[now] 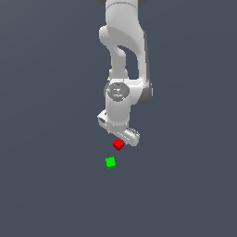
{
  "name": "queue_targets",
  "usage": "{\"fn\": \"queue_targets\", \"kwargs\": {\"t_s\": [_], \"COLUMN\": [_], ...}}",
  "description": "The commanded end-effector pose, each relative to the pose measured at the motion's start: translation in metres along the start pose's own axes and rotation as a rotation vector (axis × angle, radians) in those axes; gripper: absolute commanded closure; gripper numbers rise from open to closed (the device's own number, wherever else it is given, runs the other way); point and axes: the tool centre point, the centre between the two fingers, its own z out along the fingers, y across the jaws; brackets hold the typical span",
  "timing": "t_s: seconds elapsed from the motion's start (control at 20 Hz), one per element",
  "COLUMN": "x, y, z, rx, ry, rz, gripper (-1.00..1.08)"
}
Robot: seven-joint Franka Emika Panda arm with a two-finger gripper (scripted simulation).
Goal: Stack the red cube on top of the green cube.
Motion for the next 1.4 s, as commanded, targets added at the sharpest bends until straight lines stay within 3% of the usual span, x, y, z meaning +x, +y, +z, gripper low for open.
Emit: {"fn": "queue_targets", "kwargs": {"t_s": [0.0,0.7,1.35], "x": [0.001,0.002,0.002], "y": [-0.002,-0.005,-0.005], "z": [0.007,0.022,0.069], "rx": [0.001,0.003,0.004], "ry": [-0.001,-0.005,-0.005], "rz": [0.047,0.121,0.126], "gripper": [-0.92,-0.92,-0.92]}}
